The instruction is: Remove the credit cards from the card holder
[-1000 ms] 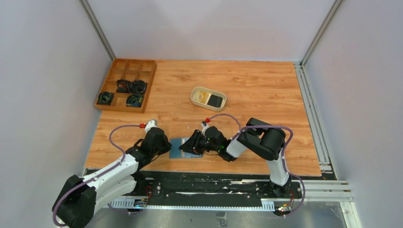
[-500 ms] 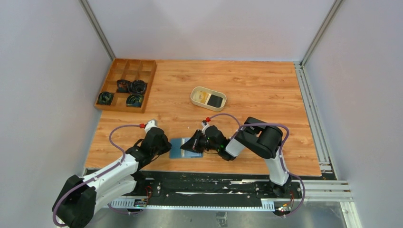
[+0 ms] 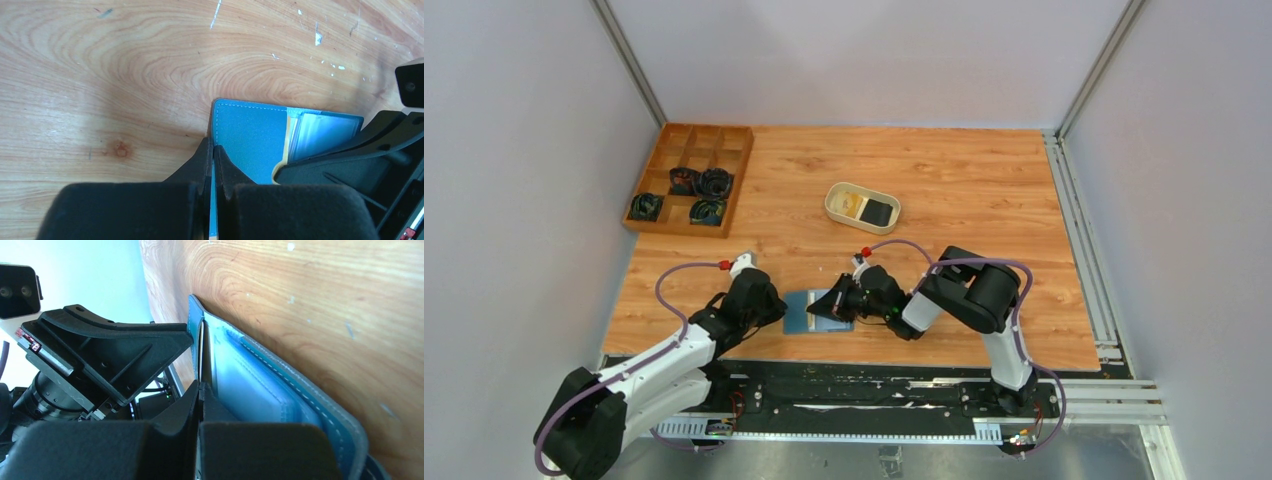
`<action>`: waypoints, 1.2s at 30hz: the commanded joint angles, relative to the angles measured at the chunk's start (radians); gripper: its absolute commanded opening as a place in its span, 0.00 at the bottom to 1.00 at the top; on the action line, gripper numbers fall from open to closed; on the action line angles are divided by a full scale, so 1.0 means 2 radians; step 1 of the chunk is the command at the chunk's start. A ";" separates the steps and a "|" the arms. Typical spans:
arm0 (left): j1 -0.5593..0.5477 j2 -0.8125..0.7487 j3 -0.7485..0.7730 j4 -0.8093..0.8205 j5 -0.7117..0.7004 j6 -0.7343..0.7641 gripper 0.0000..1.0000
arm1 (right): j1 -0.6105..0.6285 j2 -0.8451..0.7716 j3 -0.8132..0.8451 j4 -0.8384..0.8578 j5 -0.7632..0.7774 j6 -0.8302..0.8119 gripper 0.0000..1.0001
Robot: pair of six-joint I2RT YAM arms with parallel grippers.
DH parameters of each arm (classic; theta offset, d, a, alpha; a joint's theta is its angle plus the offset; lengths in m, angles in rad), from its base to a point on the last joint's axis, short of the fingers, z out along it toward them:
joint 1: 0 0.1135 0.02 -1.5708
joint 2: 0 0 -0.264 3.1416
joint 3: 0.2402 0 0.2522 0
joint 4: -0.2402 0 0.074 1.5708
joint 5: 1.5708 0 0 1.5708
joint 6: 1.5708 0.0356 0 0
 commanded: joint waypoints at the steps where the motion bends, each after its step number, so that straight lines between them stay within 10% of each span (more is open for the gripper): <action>1: 0.000 0.009 -0.015 -0.050 -0.012 0.008 0.00 | -0.025 0.009 -0.051 -0.068 0.036 -0.029 0.00; 21: 0.000 -0.063 -0.049 0.018 0.063 -0.002 0.00 | -0.045 -0.018 -0.071 -0.079 0.011 -0.052 0.00; 28: 0.000 -0.133 -0.081 0.047 0.118 -0.033 0.52 | -0.049 0.008 -0.067 -0.038 -0.006 -0.042 0.00; 36: 0.000 -0.101 -0.156 0.175 0.168 -0.098 0.62 | -0.053 0.041 -0.070 0.094 -0.044 -0.021 0.00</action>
